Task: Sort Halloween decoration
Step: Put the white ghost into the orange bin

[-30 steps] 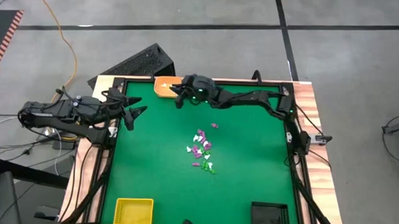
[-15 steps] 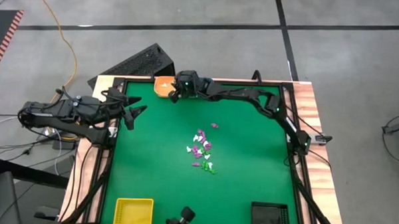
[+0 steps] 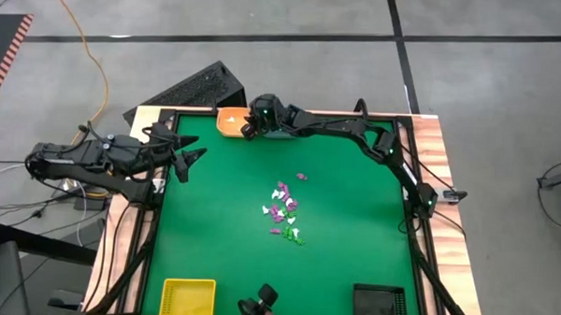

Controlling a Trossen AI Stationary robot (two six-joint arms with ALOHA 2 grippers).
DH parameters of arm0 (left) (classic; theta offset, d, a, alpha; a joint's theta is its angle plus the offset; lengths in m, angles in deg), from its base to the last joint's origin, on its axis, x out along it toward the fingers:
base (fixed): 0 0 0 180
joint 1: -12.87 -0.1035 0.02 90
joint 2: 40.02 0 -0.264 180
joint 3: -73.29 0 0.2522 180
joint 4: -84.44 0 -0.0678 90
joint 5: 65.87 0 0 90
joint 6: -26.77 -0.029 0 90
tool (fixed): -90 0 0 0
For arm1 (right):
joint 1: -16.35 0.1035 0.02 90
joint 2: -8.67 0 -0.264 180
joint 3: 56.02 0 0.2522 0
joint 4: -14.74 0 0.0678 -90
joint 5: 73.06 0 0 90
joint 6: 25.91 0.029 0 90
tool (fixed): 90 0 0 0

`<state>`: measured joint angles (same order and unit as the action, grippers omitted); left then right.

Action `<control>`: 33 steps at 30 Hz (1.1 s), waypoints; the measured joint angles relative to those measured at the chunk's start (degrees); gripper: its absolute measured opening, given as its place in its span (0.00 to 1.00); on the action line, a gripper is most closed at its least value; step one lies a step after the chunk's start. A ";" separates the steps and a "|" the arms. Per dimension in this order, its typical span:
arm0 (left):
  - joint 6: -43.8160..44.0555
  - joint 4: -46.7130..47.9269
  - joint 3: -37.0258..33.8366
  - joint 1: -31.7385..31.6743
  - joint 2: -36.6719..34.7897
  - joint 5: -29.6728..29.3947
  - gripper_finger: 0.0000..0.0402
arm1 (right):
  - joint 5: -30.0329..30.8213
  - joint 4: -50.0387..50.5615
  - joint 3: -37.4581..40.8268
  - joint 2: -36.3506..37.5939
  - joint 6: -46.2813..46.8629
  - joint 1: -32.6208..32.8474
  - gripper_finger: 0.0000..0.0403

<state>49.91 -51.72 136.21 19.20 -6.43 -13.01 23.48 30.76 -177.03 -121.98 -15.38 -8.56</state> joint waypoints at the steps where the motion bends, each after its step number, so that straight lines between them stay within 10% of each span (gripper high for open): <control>1: 0.00 0.00 0.00 0.00 0.02 0.00 0.58 | -0.14 0.36 0.00 0.00 0.02 0.00 0.29; 8: 0.00 0.09 0.00 0.00 0.00 0.69 0.58 | -8.30 8.85 0.05 4.75 -2.46 0.00 0.31; 16: -1.08 1.01 0.00 0.00 0.01 0.79 0.58 | -10.53 42.97 0.04 17.81 -11.41 1.02 0.31; 24: -1.11 1.73 0.00 0.02 0.02 3.98 0.58 | -6.60 71.34 0.19 26.81 0.17 9.54 0.30; 33: -1.01 2.27 0.00 0.02 0.02 8.64 0.58 | 5.50 62.86 17.57 34.60 24.88 32.17 0.29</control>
<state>48.90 -49.44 136.21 19.22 -6.41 -4.37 28.98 93.62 -159.46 -87.38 9.50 23.61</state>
